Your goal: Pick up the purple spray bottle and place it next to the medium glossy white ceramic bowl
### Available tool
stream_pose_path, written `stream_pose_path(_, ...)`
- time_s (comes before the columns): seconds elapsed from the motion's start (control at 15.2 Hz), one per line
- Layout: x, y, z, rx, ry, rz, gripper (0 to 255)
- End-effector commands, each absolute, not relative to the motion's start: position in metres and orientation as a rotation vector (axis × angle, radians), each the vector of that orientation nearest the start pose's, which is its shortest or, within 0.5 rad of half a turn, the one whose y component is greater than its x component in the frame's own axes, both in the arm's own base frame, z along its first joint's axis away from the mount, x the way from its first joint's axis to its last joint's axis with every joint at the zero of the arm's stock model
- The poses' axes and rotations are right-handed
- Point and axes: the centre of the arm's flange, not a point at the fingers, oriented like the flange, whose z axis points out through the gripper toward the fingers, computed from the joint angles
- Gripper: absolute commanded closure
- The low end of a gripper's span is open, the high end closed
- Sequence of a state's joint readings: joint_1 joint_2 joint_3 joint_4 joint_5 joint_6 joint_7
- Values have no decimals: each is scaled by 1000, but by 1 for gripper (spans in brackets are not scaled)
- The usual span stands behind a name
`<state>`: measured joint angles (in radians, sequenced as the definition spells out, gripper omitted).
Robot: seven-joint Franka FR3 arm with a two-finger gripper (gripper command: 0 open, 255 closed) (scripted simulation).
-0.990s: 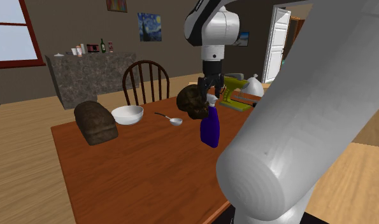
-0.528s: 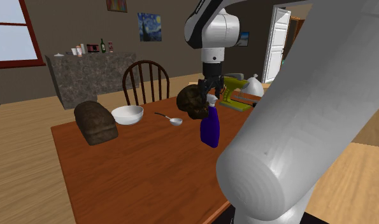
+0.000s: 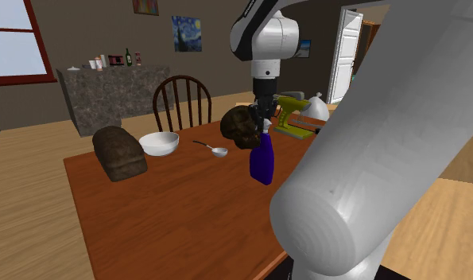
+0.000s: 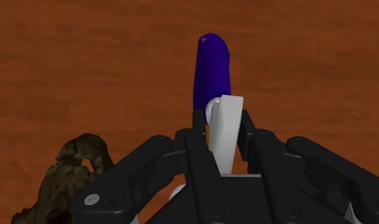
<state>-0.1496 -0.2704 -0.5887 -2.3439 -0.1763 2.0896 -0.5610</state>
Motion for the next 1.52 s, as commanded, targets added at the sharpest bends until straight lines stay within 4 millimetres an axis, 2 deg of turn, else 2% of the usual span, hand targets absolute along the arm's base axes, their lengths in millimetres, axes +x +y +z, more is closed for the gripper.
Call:
stream_pose_path(0.0,335,-324,419,-3129,108,29,255)
stream_pose_path(0.13,335,-324,419,-3129,108,29,255)
stream_pose_path(1.45,335,-324,525,-3129,108,29,255)
